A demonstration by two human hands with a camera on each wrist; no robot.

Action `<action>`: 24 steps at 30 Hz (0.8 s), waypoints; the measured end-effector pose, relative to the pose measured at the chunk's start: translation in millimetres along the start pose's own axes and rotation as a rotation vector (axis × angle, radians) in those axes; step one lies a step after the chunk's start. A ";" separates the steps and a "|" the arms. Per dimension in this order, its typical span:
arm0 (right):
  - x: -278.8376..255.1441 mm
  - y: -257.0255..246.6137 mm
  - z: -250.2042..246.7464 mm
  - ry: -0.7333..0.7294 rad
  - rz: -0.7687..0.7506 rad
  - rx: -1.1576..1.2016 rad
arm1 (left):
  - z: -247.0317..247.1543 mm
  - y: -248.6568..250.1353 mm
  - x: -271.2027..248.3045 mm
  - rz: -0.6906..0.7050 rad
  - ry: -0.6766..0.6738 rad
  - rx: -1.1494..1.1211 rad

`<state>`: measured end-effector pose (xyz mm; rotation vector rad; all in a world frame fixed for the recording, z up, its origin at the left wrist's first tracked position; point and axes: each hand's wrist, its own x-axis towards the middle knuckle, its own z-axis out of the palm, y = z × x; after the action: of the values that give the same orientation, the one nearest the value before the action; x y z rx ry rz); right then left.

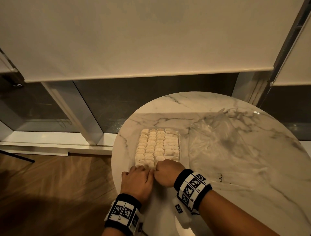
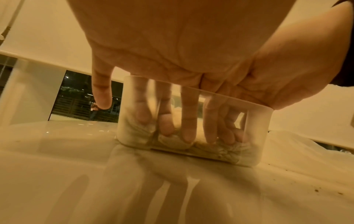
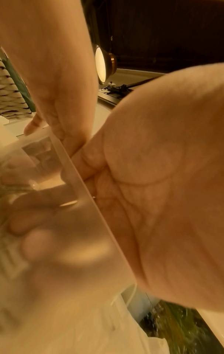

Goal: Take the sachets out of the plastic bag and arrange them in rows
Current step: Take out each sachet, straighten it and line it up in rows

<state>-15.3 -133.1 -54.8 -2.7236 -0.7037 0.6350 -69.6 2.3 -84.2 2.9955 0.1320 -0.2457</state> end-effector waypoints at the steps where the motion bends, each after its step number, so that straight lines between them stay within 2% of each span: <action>1: 0.4 -0.8 -0.2 -0.006 0.005 -0.004 | -0.1 0.1 -0.4 0.000 0.002 -0.002; 14: -3.8 -4.6 -3.2 -0.016 0.017 -0.036 | -2.1 1.8 -1.8 -0.020 -0.024 -0.033; 19: -5.7 -5.8 -3.4 -0.001 0.022 -0.047 | -6.4 1.9 -6.7 0.018 0.048 0.082; 24: -1.9 -7.8 -4.2 -0.029 0.055 -0.054 | -5.3 3.8 -5.3 -0.005 -0.008 0.081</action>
<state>-18.0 -127.9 -47.8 -2.7976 -0.6641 0.6787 -73.6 -1.1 -77.7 3.0745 0.1315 -0.2699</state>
